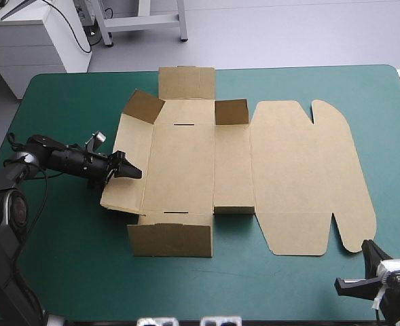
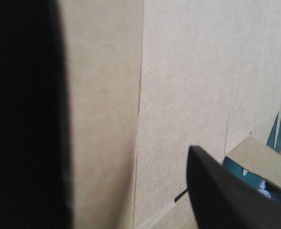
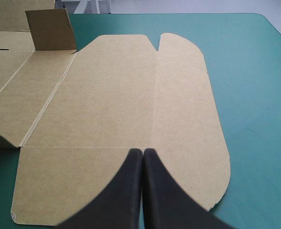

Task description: Fold the box

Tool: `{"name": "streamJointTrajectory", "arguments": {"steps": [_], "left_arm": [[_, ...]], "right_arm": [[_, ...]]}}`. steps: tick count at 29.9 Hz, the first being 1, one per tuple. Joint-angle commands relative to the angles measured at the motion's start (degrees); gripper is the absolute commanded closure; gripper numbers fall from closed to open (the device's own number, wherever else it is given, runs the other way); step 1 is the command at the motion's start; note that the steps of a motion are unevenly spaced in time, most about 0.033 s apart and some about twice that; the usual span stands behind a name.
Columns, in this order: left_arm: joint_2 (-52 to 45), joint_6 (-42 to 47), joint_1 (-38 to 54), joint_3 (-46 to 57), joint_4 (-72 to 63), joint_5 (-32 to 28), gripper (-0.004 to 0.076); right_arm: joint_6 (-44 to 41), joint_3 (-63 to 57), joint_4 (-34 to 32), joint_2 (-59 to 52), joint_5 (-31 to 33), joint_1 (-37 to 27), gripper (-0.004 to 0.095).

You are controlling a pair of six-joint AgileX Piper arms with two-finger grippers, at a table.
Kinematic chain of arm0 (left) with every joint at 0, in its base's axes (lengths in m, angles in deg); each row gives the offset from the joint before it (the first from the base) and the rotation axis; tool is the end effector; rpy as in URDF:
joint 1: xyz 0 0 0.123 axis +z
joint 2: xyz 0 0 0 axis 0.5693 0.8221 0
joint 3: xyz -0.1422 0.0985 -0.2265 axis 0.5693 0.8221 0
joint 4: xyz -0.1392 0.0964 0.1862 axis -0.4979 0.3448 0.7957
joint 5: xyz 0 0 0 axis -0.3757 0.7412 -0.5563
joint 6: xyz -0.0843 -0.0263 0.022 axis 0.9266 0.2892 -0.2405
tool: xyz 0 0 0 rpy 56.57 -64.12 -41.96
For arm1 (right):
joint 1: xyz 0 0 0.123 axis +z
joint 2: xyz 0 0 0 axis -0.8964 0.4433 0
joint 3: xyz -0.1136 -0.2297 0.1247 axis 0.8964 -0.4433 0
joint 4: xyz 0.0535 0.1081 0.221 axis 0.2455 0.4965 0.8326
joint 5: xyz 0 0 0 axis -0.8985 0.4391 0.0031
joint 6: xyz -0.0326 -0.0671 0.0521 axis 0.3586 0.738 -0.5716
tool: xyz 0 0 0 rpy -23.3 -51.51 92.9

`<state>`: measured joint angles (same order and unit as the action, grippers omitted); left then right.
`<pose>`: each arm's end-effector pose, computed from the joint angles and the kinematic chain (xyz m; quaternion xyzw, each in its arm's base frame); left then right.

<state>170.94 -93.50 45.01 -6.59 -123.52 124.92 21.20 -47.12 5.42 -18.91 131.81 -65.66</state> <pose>0.3541 -0.0077 0.1833 -0.0293 0.9015 -0.4281 0.0555 0.0159 0.0056 0.2725 -0.0025 0.7918 0.0202 0.6105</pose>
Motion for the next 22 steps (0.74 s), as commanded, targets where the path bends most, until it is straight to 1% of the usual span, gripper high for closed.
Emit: {"name": "streamJointTrajectory", "arguments": {"steps": [1,3,6,10,14,18,22], "left_arm": [[-1.9,5.8,-0.7,-0.6,-2.6,5.6,0.0561],[-2.0,7.2,-0.7,-1.5,2.5,5.7,0.073],[-2.0,11.5,-0.7,-3.1,13.1,5.7,0.0723],[-2.3,11.2,0.0,-4.3,9.8,5.7,0.0724],[-3.4,9.8,-0.1,-7.2,12.9,5.7,0.0724],[-5.5,9.0,-0.2,-13.1,22.2,5.7,0.0724],[-6.3,9.0,-0.5,-20.8,25.8,5.7,0.0724]], "right_arm": [[0.2,1.3,0.3,-1.3,-4.6,-0.4,0.0928],[0.2,1.3,0.3,-1.3,-4.6,-0.4,0.0928],[0.2,1.3,0.3,-1.3,-4.6,-0.4,0.0928],[0.2,1.3,0.3,-1.3,-4.6,-0.4,0.0928],[0.2,1.3,0.3,-1.3,-4.6,-0.4,0.0928],[0.2,1.3,0.3,-1.3,-4.6,-0.4,0.0928],[0.2,1.3,0.3,-1.3,-4.6,-0.4,0.0928]]}}
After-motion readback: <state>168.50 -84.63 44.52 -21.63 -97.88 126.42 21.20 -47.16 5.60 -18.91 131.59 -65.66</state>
